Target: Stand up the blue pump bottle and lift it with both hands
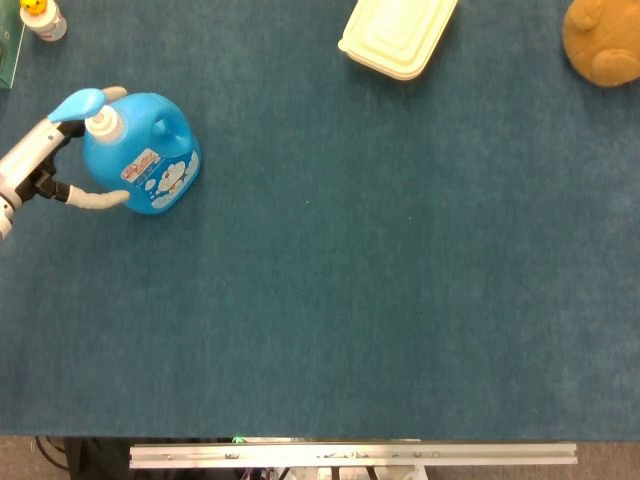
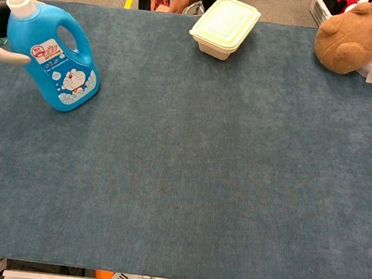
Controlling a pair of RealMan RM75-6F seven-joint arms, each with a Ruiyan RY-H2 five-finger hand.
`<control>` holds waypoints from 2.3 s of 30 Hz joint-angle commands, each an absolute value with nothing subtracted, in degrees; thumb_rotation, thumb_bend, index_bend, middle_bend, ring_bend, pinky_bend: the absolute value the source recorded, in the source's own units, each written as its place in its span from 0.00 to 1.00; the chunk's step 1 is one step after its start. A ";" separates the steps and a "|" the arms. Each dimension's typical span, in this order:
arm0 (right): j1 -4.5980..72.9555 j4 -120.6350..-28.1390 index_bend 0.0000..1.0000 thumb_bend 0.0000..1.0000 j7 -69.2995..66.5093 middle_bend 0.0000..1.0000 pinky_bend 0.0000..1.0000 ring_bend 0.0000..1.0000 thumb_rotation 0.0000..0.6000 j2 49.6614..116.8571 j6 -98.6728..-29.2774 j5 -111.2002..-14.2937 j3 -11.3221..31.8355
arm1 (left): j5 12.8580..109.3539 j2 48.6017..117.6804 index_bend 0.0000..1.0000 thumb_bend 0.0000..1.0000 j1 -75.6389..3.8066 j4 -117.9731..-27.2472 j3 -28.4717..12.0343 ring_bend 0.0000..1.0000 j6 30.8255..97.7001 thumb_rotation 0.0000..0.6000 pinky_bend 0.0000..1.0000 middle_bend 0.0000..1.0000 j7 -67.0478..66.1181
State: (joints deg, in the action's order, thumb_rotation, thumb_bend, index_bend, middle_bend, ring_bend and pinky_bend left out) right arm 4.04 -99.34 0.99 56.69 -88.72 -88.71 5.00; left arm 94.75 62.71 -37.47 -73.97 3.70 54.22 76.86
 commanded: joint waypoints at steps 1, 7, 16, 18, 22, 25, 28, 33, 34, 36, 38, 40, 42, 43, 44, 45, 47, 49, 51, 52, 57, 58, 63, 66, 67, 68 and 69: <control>4.07 -99.29 0.06 0.04 0.90 0.25 0.27 0.26 1.00 56.68 -88.63 -88.67 5.02 | 92.79 62.12 0.00 0.26 -36.68 -75.12 3.38 0.00 54.50 1.00 0.16 0.00 75.22; 4.25 -98.99 0.06 0.04 0.58 0.25 0.27 0.26 1.00 56.73 -88.27 -88.67 5.01 | 86.41 60.67 0.00 0.26 -34.52 -79.90 1.88 0.00 53.96 1.00 0.16 0.00 68.09; 4.55 -98.95 0.06 0.04 0.65 0.25 0.27 0.26 1.00 56.85 -87.83 -88.68 5.04 | 80.96 56.98 0.00 0.26 -31.83 -88.11 0.91 0.00 52.90 1.00 0.16 0.00 62.27; 4.64 -99.01 0.06 0.04 0.75 0.25 0.27 0.26 1.00 56.87 -87.70 -88.69 5.04 | 78.95 56.83 0.00 0.26 -30.90 -89.83 0.22 0.00 53.60 1.00 0.16 0.00 60.19; 4.79 -99.13 0.06 0.04 0.88 0.25 0.27 0.26 1.00 56.86 -87.59 -88.78 5.09 | 73.76 57.03 0.00 0.26 -28.57 -93.89 -1.44 0.00 56.28 1.00 0.16 0.00 54.12; 4.93 -99.13 0.06 0.04 0.95 0.25 0.27 0.26 1.00 56.89 -87.41 -88.81 5.10 | 70.51 57.60 0.00 0.26 -27.22 -96.16 -2.30 0.00 58.08 1.00 0.16 0.00 49.29; 5.11 -99.09 0.06 0.04 0.93 0.25 0.27 0.26 1.00 56.96 -87.16 -88.88 5.08 | 67.56 58.02 0.00 0.25 -26.13 -98.82 -3.01 0.00 58.99 1.00 0.16 0.00 45.36; 5.33 -98.89 0.06 0.04 0.77 0.25 0.27 0.26 1.00 57.11 -86.86 -88.99 5.02 | 64.54 59.27 0.00 0.23 -24.31 -102.20 -3.99 0.00 61.63 1.00 0.16 0.00 39.22; 5.36 -98.84 0.06 0.04 0.70 0.25 0.27 0.26 1.00 57.12 -86.83 -89.01 5.02 | 64.06 59.78 0.00 0.22 -24.02 -102.57 -4.16 0.00 62.12 1.00 0.16 0.00 38.20; 5.40 -98.66 0.06 0.04 0.53 0.25 0.27 0.26 1.00 57.18 -86.78 -89.08 4.97 | 63.01 60.83 0.00 0.22 -23.54 -103.32 -4.56 0.02 62.56 1.00 0.16 0.01 36.50; 5.43 -98.47 0.06 0.04 0.32 0.25 0.27 0.26 1.00 57.22 -86.73 -89.15 4.91 | 62.22 61.76 0.00 0.22 -23.27 -103.68 -4.95 0.06 62.73 1.00 0.18 0.05 35.27; 5.43 -98.21 0.06 0.04 0.03 0.25 0.27 0.26 1.00 57.29 -86.66 -89.12 4.85 | 61.54 62.67 0.00 0.22 -23.01 -103.96 -5.25 0.10 62.70 1.00 0.20 0.08 33.94; 5.43 -97.98 0.06 0.04 -0.21 0.25 0.27 0.26 1.00 57.29 -86.60 -89.06 4.81 | 60.82 63.48 0.00 0.22 -22.73 -104.26 -5.73 0.13 62.73 1.00 0.22 0.10 33.06; 5.42 -97.88 0.06 0.04 -0.30 0.25 0.27 0.26 1.00 57.31 -86.63 -89.05 4.80 | 60.60 63.80 0.00 0.22 -22.70 -104.31 -5.88 0.13 62.61 1.00 0.22 0.11 32.55; 5.39 -97.77 0.06 0.04 -0.46 0.25 0.27 0.26 1.00 57.32 -86.68 -89.05 4.80 | 60.28 64.24 0.01 0.22 -22.57 -104.33 -6.17 0.13 62.68 1.00 0.22 0.11 32.05; 5.36 -97.70 0.06 0.04 -0.58 0.25 0.27 0.26 1.00 57.32 -86.73 -89.05 4.79 | 60.01 64.52 0.01 0.22 -22.51 -104.38 -6.36 0.13 62.61 1.00 0.22 0.11 31.68; 5.33 -97.53 0.06 0.04 -0.77 0.25 0.27 0.26 1.00 57.34 -86.77 -89.04 4.76 | 59.52 64.83 0.02 0.22 -22.38 -104.72 -6.80 0.13 62.48 1.00 0.23 0.11 31.07; 5.32 -97.35 0.06 0.04 -0.97 0.25 0.27 0.26 1.00 57.38 -86.72 -88.98 4.71 | 58.69 65.45 0.02 0.22 -22.39 -105.03 -7.49 0.13 62.41 1.00 0.23 0.11 30.22; 5.32 -97.18 0.06 0.04 -1.18 0.25 0.27 0.26 1.00 57.43 -86.68 -88.93 4.70 | 57.43 66.04 0.02 0.22 -22.51 -105.39 -8.24 0.13 62.08 1.00 0.23 0.11 29.43; 5.32 -97.09 0.06 0.04 -1.30 0.25 0.27 0.26 1.00 57.46 -86.68 -88.93 4.69 | 56.75 66.22 0.02 0.22 -22.63 -105.52 -8.56 0.13 61.77 1.00 0.23 0.11 29.07; 5.27 -96.51 0.06 0.04 -1.88 0.25 0.27 0.26 1.00 57.61 -86.63 -88.77 4.63 | 54.28 68.02 0.06 0.22 -22.82 -105.48 -10.03 0.14 61.60 1.00 0.23 0.11 27.05; 5.23 -96.41 0.06 0.04 -1.99 0.25 0.27 0.26 1.00 57.61 -86.66 -88.71 4.63 | 53.85 68.39 0.08 0.22 -22.85 -105.38 -10.28 0.14 61.67 1.00 0.23 0.12 26.64; 5.16 -96.05 0.06 0.04 -2.39 0.25 0.27 0.26 1.00 57.60 -86.67 -88.47 4.65 | 51.14 70.45 0.14 0.22 -23.28 -104.96 -11.97 0.16 61.39 1.00 0.24 0.14 25.07; 5.16 -95.96 0.06 0.04 -2.56 0.25 0.27 0.26 1.00 57.62 -86.69 -88.48 4.66 | 50.08 71.26 0.15 0.22 -23.53 -104.88 -12.70 0.18 60.99 1.00 0.25 0.15 24.19; 5.16 -95.94 0.06 0.04 -2.57 0.25 0.27 0.26 1.00 57.62 -86.71 -88.47 4.67 | 49.77 71.66 0.15 0.22 -23.63 -104.68 -12.96 0.18 61.06 1.00 0.26 0.16 23.87; 5.14 -95.91 0.06 0.04 -2.62 0.25 0.27 0.26 1.00 57.60 -86.74 -88.46 4.67 | 49.26 72.14 0.16 0.22 -23.74 -104.41 -13.20 0.19 60.98 1.00 0.26 0.17 23.47; 5.13 -95.89 0.06 0.04 -2.65 0.25 0.27 0.26 1.00 57.60 -86.76 -88.45 4.68 | 48.88 72.47 0.17 0.22 -23.81 -104.11 -13.36 0.20 60.93 1.00 0.27 0.18 23.13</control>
